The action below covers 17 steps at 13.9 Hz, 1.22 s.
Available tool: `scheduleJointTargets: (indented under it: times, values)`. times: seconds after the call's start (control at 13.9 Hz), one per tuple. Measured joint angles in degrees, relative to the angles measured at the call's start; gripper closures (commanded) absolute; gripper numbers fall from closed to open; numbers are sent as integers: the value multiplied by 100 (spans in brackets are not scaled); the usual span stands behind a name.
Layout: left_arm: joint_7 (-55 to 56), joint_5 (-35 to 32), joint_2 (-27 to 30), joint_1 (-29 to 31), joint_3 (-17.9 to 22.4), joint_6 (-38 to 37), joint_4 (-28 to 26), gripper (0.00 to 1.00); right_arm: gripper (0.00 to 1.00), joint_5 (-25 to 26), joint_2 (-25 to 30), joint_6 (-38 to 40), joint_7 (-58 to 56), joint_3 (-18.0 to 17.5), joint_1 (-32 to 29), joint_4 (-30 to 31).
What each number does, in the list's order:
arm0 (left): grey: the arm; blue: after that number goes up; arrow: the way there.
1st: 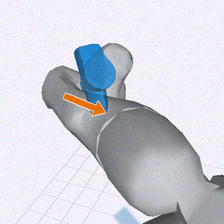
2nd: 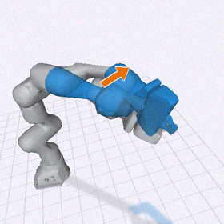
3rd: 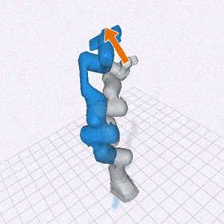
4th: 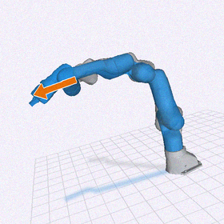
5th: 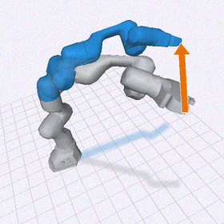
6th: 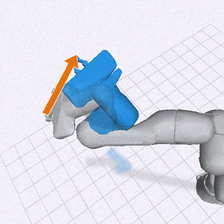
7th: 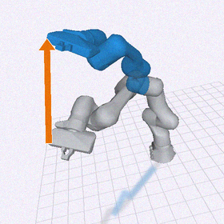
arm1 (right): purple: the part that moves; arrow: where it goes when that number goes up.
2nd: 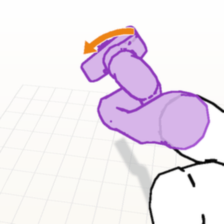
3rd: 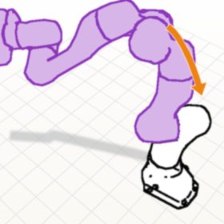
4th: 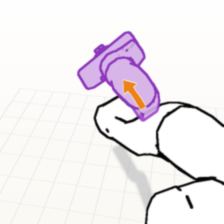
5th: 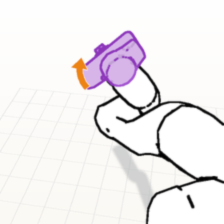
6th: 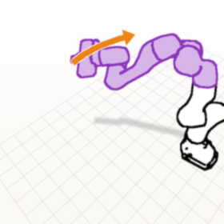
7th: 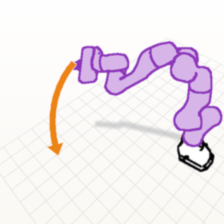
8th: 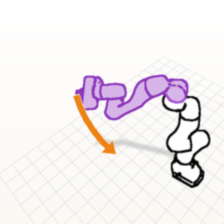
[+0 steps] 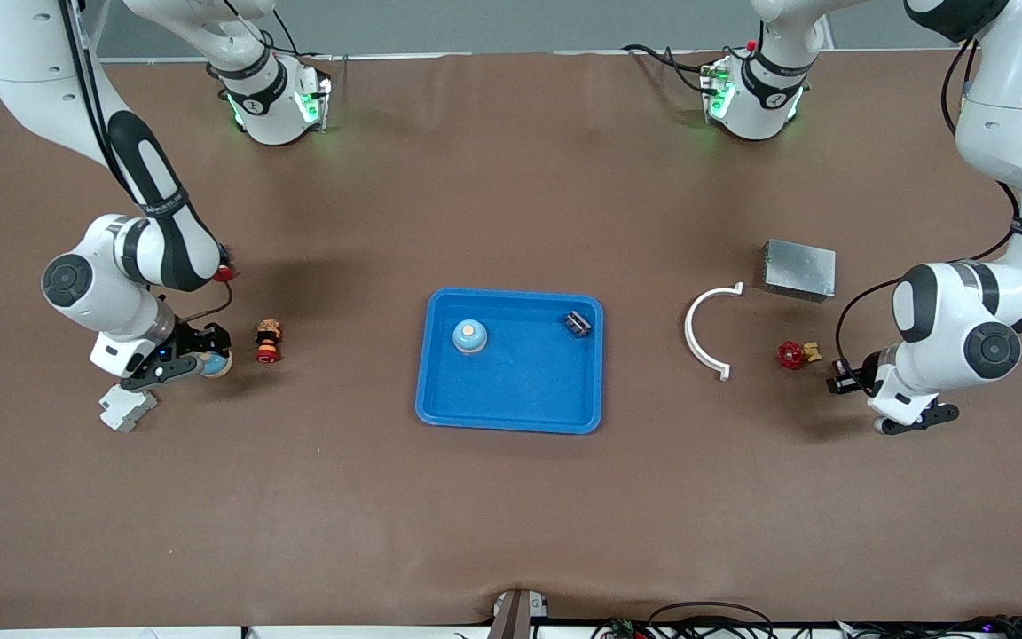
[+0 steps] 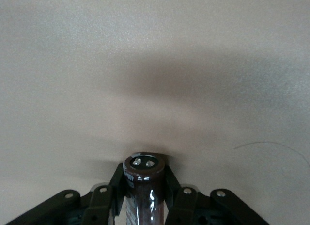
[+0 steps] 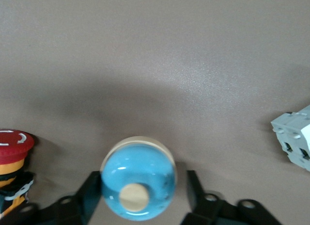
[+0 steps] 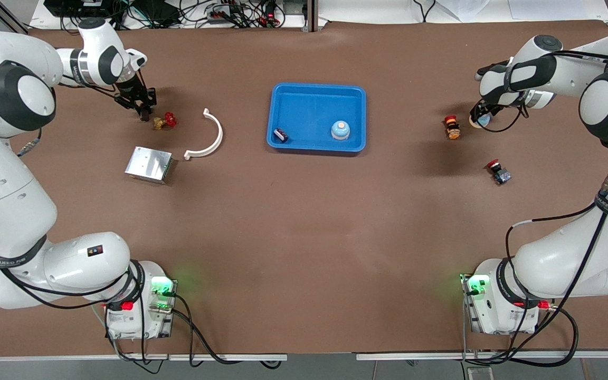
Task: Place electrolytic capacitor and blue bell in tray
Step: 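Grasp the second bell with the right gripper while the left gripper grasps the capacitor, then carry the bell and capacitor over the blue tray with both grippers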
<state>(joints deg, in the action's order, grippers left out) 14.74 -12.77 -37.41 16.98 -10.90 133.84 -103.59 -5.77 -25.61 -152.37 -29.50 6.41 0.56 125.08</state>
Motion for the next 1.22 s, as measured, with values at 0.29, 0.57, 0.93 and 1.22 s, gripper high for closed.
scheduleJointTargets:
  times: [0.29, 0.57, 0.93, 1.22]
  values:
    - [49, 0, 3, 3, 1, 3, 36, 100, 100, -1, 18, 5, 18, -32, 0, -2]
    - [53, 0, 95, 1, -3, -180, 162, 100, 100, -3, 279, 557, 782, -151, 157, -182]
    - [489, 0, 202, -160, -74, -1214, 744, 100, 100, -2, 739, 2061, 2524, -207, 878, -948]
    - [1226, 0, 220, -540, -96, -2022, 1288, 100, 100, -2, 730, 2538, 3793, -216, 1418, -1589]
